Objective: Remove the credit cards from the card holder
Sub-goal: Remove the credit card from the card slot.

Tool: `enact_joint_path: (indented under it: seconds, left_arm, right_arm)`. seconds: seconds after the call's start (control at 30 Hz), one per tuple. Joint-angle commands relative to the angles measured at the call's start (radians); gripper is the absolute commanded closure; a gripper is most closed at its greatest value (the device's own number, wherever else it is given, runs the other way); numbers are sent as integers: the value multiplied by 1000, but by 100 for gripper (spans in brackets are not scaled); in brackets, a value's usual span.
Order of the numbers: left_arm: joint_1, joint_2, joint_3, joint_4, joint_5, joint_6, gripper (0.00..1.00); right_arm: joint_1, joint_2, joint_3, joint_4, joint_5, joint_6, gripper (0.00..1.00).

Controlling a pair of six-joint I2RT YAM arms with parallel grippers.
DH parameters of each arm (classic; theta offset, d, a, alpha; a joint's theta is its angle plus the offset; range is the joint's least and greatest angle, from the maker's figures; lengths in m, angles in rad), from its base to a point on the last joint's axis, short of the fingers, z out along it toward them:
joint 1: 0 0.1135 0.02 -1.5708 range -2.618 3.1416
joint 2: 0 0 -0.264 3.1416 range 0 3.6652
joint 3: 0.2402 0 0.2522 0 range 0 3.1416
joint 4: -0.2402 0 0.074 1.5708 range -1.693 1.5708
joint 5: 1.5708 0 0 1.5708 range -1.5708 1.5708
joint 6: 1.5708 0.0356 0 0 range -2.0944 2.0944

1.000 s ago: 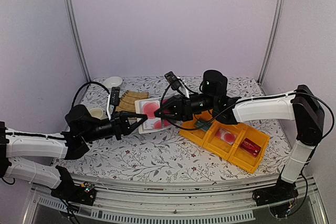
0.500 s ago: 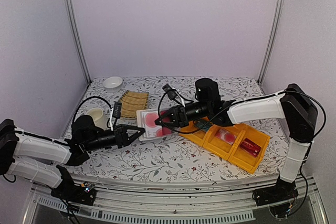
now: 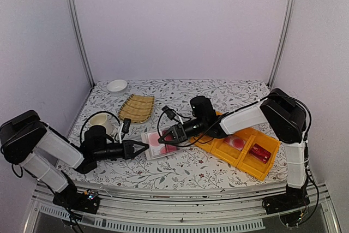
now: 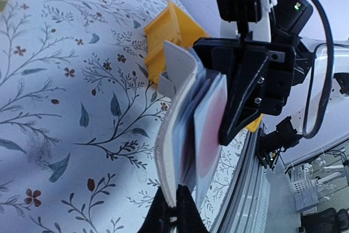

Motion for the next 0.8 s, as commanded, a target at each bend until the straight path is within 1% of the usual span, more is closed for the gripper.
enact_joint_path:
  seconds: [0.0,0.07,0.17,0.2,0.23,0.33,0.43,0.47,0.57,0.63,0.7,0.73,0.77]
  left_arm:
    - [38,110,14,143,119,-43,100]
    - [42,155,42,145,147,-51,100]
    - [53,192,80,55,132,-58,100]
    - [59,196,84,22,116,-61,100]
    - [66,198,86,-12,99,-63,100]
    - [78,205,96,-96,62,-43,100]
    - [80,224,133,-175,59,-20,100]
    - [79,233,148,-205,58,-15,100]
    - [80,262,178,-263,48,-7,100]
    - [82,275,188,-283,48,-2,100]
    - [82,277,187,-290,45,1,100]
    - [83,275,183,-291,43,3,100]
    - [83,273,181,-294,40,4,100]
  right_arm:
    - [-3,47,29,35,-18,24,97]
    - [-4,60,32,32,-17,26,93]
    - [-20,70,17,33,-7,32,83]
    - [-28,70,8,34,-1,34,77]
    - [-38,70,-1,33,0,36,75]
    - [-53,90,0,27,-19,42,77]
    - [-53,109,24,-5,-34,26,78]
    - [-53,112,24,-6,-31,25,77]
    - [-53,119,24,-27,-21,31,71]
    - [-53,119,20,-49,-9,25,72]
    - [-55,113,14,-67,4,17,79]
    - [-55,110,14,-77,9,13,87]
    - [-56,108,13,-85,13,12,91]
